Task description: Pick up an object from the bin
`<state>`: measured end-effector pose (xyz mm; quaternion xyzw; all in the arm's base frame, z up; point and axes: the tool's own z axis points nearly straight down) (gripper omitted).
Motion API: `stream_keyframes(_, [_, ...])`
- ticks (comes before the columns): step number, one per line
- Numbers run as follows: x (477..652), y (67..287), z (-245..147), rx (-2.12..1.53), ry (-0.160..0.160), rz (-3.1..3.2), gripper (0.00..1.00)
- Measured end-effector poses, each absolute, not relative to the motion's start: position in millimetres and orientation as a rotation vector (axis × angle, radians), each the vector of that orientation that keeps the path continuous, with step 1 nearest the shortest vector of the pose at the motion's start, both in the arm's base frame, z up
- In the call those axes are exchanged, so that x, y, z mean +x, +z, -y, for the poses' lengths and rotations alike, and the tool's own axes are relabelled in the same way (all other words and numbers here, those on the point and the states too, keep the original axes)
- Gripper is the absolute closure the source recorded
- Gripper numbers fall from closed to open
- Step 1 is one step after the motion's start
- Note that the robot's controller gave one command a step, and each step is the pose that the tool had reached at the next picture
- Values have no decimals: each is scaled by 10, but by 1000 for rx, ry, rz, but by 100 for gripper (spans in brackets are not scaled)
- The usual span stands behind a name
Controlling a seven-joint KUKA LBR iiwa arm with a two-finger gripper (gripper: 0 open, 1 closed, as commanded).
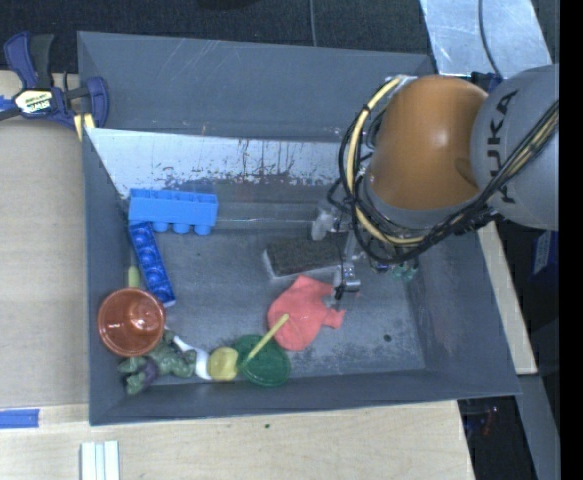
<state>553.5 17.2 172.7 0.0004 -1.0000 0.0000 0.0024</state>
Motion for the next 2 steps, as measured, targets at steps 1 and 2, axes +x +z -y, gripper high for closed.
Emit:
stream_keyframes(1, [5554, 1767, -172, 1, 0, 3145, 0])
stream_keyframes(2, [5336, 1242, -185, -74, -1, 3150, 0])
